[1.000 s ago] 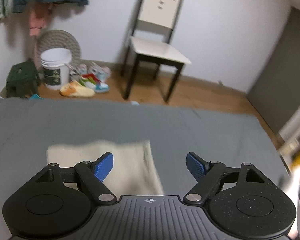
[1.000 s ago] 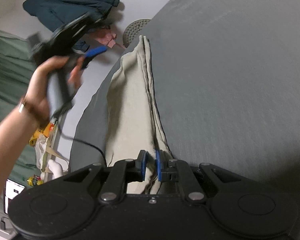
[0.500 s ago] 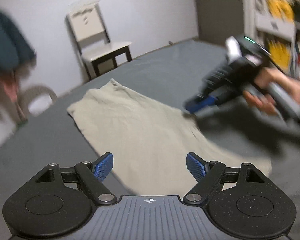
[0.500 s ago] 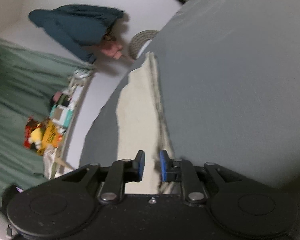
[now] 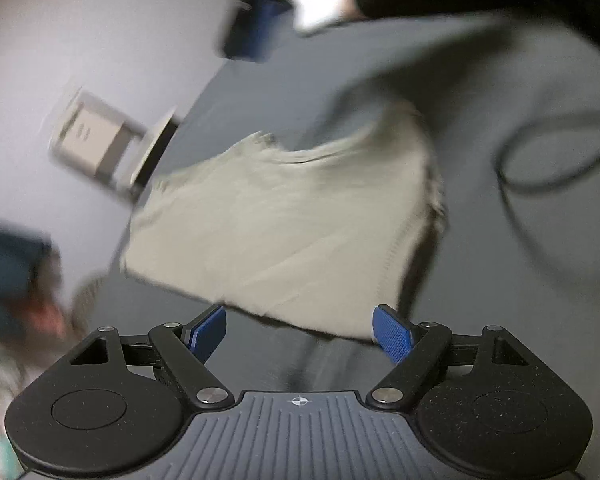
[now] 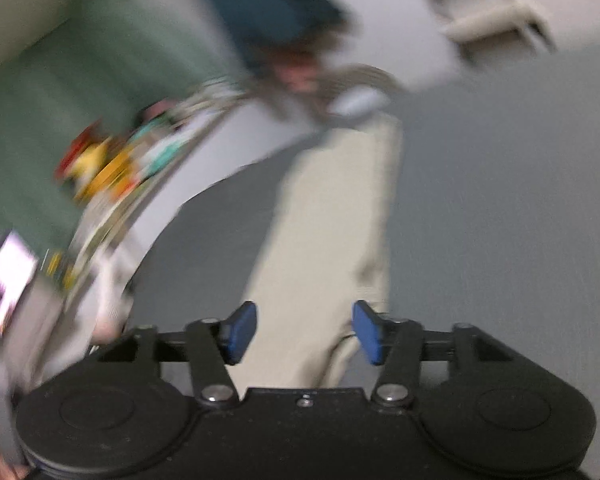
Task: Fold clothes
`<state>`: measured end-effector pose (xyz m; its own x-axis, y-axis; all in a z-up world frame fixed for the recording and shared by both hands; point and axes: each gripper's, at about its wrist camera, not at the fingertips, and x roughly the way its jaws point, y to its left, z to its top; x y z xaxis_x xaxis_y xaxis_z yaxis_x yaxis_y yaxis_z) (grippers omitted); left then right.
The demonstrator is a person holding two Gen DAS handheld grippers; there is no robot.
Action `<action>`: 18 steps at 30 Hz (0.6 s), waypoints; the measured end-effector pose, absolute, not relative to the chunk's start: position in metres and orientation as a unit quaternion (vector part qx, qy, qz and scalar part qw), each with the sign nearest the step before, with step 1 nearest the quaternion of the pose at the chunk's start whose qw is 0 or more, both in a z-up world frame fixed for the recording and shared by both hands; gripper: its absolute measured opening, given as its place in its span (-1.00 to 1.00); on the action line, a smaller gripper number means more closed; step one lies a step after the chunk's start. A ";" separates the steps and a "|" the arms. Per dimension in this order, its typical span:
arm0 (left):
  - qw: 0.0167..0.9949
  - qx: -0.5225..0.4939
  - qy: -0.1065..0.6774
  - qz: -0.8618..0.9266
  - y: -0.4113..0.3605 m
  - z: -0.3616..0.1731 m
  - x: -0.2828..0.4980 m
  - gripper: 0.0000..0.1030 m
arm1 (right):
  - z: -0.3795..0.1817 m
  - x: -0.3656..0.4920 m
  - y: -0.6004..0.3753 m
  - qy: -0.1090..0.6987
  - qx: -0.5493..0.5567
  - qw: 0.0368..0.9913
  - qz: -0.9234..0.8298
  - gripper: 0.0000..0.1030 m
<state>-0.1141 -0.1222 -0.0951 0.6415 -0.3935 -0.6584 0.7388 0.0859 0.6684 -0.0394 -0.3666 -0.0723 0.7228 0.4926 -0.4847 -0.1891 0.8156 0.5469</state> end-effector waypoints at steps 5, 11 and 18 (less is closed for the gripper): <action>0.650 0.628 0.101 -0.415 -0.131 -0.103 -0.133 0.57 | -0.040 -0.106 -0.314 0.187 -0.031 0.938 0.290 0.73; 0.633 0.642 0.092 -0.423 -0.150 -0.118 -0.147 0.56 | -0.057 -0.132 -0.266 0.174 -0.219 0.903 0.326 0.99; 0.659 0.612 0.100 -0.426 -0.161 -0.119 -0.146 0.56 | -0.102 -0.171 -0.204 0.146 -0.458 0.805 0.348 0.94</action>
